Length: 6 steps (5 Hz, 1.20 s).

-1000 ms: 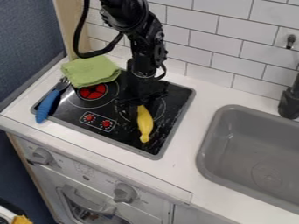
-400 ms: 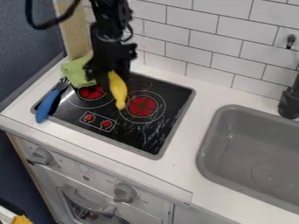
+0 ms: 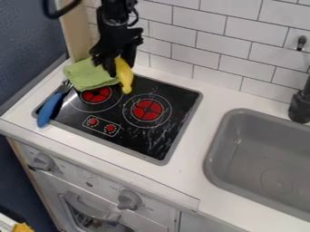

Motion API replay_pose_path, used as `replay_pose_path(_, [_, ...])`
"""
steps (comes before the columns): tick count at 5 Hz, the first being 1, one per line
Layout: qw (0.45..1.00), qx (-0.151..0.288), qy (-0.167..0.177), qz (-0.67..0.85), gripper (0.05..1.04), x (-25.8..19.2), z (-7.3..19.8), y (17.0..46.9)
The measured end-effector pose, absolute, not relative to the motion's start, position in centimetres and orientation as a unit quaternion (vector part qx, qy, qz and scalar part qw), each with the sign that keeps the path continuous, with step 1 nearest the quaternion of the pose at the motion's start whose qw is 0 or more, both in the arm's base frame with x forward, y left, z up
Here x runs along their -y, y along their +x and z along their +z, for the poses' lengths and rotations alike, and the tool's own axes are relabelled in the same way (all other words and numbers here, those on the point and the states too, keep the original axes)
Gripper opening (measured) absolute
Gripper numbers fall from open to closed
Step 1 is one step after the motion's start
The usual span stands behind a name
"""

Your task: Move the banana right next to the green cloth

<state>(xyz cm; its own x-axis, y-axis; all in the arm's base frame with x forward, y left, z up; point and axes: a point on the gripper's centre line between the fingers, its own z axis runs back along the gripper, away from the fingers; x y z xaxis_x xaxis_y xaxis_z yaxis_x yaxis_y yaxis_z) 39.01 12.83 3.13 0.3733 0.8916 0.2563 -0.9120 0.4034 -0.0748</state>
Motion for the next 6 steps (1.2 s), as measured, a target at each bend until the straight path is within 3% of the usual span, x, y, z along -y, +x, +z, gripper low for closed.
replay_pose_path(3, [0.863, 0.087, 0.044, 0.496, 0.562, -10.8, -2.3, 41.8])
replay_pose_path(4, [0.868, 0.083, 0.047, 0.487, 0.613, -10.8, -2.3, 41.9])
replay_pose_path(5, [0.866, 0.08, 0.048, 0.491, 0.908, -10.7, -2.3, 41.8])
replay_pose_path(6, [0.863, 0.071, 0.061, 0.497, 1.017, -10.7, -2.3, 41.4])
